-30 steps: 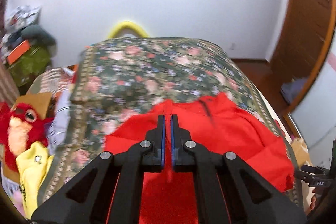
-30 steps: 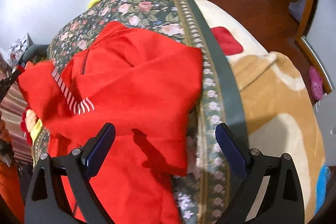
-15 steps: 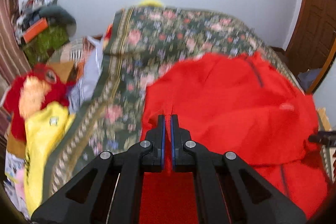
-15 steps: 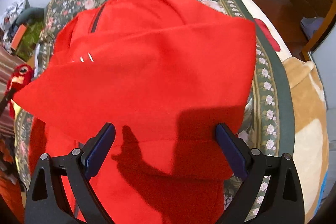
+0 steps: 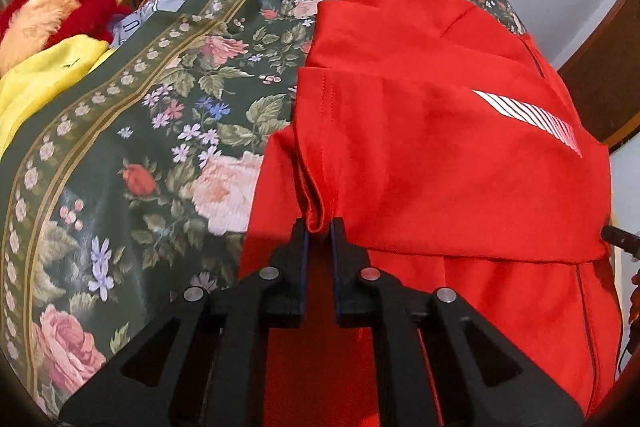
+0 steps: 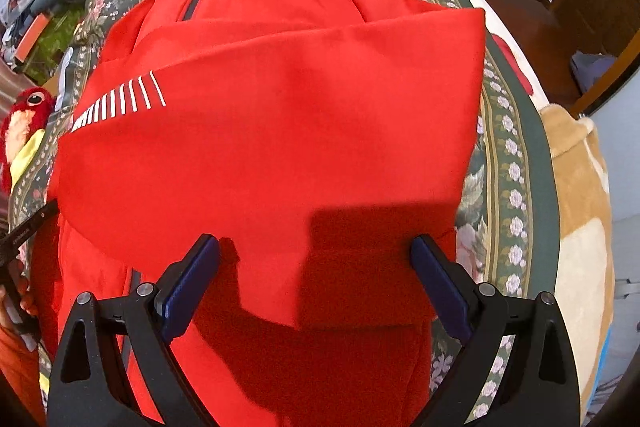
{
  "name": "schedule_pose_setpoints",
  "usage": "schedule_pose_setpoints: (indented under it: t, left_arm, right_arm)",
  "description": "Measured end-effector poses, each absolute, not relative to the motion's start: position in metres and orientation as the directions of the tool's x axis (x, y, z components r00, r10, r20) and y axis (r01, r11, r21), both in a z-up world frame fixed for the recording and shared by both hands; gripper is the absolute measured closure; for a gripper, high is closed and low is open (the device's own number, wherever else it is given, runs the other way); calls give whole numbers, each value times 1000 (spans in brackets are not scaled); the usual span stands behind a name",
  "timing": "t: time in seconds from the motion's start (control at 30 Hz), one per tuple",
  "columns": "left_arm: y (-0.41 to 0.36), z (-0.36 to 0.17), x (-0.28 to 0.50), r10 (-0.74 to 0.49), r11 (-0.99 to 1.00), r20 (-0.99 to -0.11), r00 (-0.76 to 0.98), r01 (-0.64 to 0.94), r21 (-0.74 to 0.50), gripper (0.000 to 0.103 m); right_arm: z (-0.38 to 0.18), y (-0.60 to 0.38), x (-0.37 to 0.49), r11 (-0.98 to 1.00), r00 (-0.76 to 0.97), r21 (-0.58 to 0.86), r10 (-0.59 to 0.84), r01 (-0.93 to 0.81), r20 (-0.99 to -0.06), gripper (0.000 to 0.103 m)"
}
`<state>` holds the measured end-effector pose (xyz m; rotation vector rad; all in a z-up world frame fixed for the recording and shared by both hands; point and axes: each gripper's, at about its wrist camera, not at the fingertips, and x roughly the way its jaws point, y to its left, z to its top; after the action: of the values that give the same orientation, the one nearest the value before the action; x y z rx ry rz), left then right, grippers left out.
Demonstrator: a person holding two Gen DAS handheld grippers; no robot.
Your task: Fold large clothes
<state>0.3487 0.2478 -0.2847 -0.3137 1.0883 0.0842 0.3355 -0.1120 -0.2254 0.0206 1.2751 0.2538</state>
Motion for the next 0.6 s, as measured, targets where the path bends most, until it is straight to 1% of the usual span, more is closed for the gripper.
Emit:
schedule_pose_setpoints:
  t: [0.07,0.17,0.3,0.33,0.37,0.43,0.57,0.6]
  left_arm:
    - [247,-281,346,-76,954,-885,459,-225,-198,89]
    - [247,-274,341,-41,961,-898,437,-229,-155,85]
    - [248,-257,332,-13,965,-899,438,-229,-125,80]
    - [247,-249,328,-4,967,-895,446,-227,-117,74]
    - [247,-244,326,0,967,-893,450,-226,-114,67]
    - [244,-228,321,12,970,-881,472,-220,-105,57]
    - [231,-192,320,13,978,-854,521,-184,-98,47]
    - [228,-185,321,13,980,-847,532,-174,-95,47]
  right_arm:
    - [-225,-114,332,971,256,165,205,-172,-945,7]
    - [-221,-120,325,967,236,199,233,-161,-943,8]
    - [-207,-131,313,962,253,232,262,-141,-931,8]
    - [-203,-132,311,961,261,237,266,-141,-928,8]
    - [-196,-135,308,960,274,241,271,-141,-923,8]
    - [-186,-138,304,959,294,244,277,-144,-915,8]
    - [-160,-145,303,955,351,240,287,-173,-891,8]
    - [-154,-146,304,955,366,238,289,-178,-885,8]
